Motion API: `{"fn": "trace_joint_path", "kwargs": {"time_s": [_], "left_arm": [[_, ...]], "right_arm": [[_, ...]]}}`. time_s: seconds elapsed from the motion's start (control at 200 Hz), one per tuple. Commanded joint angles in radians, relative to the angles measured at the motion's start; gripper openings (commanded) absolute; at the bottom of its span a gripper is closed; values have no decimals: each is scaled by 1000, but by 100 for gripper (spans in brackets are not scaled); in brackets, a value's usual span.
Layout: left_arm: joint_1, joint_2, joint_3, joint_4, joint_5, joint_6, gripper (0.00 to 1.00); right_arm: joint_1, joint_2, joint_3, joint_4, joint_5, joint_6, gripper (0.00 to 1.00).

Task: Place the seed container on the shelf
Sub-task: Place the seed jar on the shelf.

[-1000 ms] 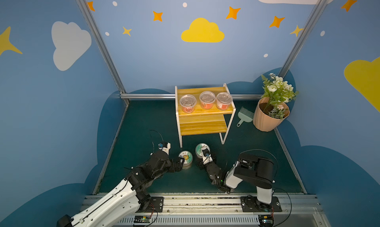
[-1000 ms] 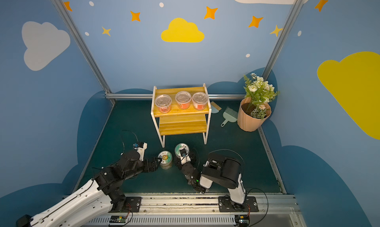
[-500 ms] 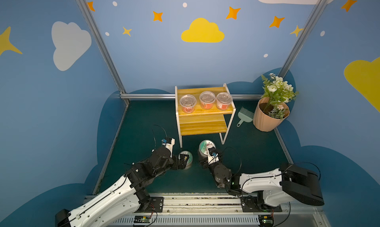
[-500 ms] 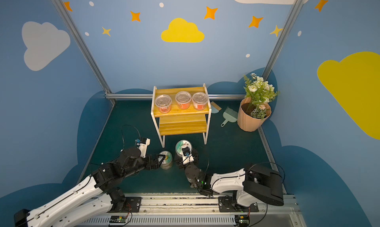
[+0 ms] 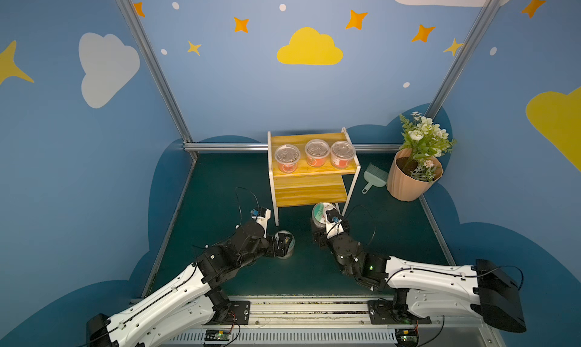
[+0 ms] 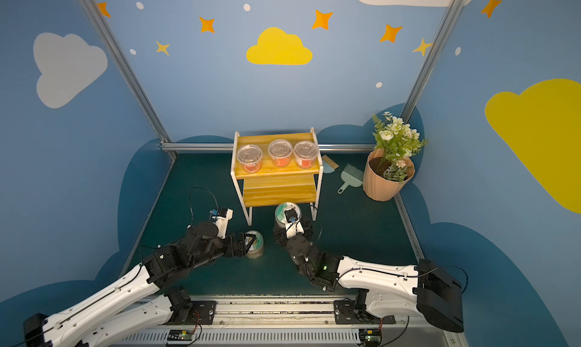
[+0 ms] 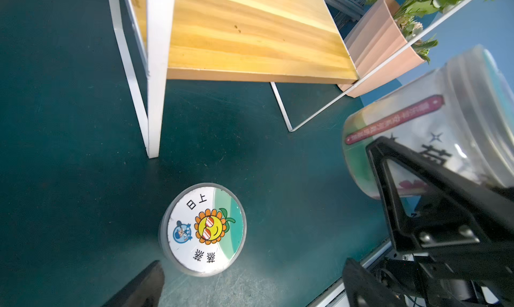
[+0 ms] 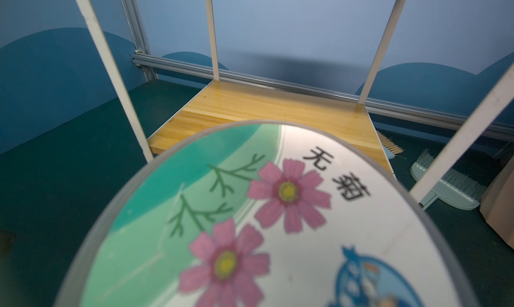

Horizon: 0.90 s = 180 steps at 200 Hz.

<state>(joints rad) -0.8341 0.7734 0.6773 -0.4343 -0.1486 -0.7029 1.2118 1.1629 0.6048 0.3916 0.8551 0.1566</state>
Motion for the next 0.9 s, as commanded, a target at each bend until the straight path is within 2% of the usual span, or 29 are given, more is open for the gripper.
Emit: {"fn": "trace_joint_path", "kwargs": {"time_s": [0.0, 0.385, 0.896], "left_arm": [[-3, 6, 32, 32, 9, 14, 100], [-2, 26, 48, 53, 8, 22, 100], [-2, -27, 10, 21, -19, 33, 100]], "right_arm": [[-52, -5, 49, -22, -81, 16, 66], [-225, 143, 138, 110, -190, 14, 66], [-352, 314, 205, 218, -198, 89, 70]]}}
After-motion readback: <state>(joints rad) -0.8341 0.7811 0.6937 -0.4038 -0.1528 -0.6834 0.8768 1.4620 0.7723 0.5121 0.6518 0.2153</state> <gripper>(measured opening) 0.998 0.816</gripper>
